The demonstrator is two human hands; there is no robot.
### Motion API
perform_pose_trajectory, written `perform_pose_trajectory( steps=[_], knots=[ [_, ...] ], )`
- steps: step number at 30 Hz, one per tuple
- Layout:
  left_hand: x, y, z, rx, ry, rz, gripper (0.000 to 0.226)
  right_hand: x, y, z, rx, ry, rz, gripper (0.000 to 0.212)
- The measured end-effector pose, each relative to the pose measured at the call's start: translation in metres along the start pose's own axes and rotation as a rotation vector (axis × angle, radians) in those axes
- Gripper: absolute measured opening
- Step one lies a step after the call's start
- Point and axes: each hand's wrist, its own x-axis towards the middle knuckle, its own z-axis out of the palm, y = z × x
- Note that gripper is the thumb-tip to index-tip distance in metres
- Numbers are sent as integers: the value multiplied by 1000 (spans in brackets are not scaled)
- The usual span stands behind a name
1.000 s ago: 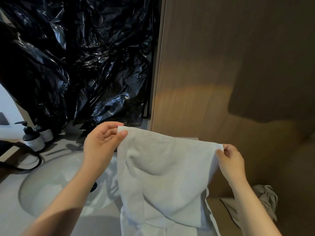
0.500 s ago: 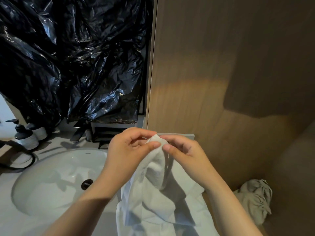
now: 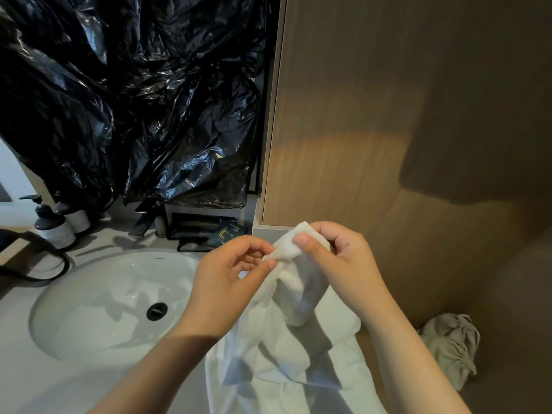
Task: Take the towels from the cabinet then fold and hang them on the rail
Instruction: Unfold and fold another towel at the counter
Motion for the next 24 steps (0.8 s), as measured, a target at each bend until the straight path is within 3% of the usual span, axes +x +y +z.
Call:
perform_pose_trajectory(
  steps=[7,14,19,24],
  knots=[
    [2,-4,2,138,-157,69,5,11,-16,-9,-6,112,-141,28],
    [6,-40,10,285,-218,42,14,25,-22,-23,-37,156,-165,21],
    [-2,-69,11,247,-439,-64,20,18,-5,-26,-32,143,-106,21],
    [2,-74,7,273,-342,-95,8,22,-3,-36,-54,213,-144,17]
  ],
)
